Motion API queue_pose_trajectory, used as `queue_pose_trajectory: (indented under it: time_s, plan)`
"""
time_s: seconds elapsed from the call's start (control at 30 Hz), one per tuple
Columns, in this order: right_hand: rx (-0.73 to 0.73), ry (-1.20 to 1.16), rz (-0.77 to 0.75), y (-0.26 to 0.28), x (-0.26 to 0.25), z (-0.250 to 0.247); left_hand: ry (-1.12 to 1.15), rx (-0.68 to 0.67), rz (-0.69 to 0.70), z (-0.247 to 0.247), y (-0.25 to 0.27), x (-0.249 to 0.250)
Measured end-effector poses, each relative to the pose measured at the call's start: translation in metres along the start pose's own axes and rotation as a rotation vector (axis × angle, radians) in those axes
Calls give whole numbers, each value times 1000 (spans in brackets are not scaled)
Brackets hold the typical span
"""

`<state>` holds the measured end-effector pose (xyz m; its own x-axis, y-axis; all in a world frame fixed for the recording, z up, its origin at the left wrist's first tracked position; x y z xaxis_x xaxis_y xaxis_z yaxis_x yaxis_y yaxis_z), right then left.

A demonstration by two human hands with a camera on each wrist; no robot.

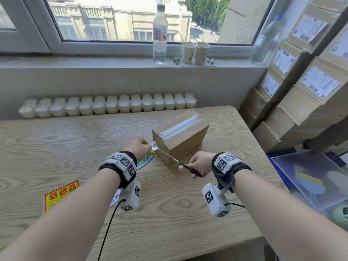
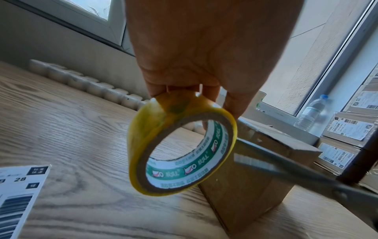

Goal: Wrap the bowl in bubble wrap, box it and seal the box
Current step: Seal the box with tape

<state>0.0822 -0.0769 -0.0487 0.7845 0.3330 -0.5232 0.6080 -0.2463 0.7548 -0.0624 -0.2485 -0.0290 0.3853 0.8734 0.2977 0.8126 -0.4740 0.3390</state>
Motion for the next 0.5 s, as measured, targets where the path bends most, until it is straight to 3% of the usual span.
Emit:
queue_pose_trajectory:
  time_s: [0.1,0.27,0.5]
  plan:
    - [-57,-4,91,3,-3,4,-16,-8,18,-1,-2,0]
    - [-63,-144,75,4,-3,7,-33,-15,39,0,-6,-4]
    - [-82,-154,52,6,3,-3,-67,-42,72,0,-12,-2]
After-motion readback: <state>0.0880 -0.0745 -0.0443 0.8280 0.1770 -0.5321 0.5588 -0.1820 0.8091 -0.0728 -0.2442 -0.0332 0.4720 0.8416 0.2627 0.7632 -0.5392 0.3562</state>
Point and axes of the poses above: each hand's wrist, its own y-axis away from the middle knuckle, its own z-axis out of the palm, x = y × z, the point moved 3 cm from there along -y, towards the middle knuckle, and after that the axes turned 13 degrees about -y, right-handed, at the moved point
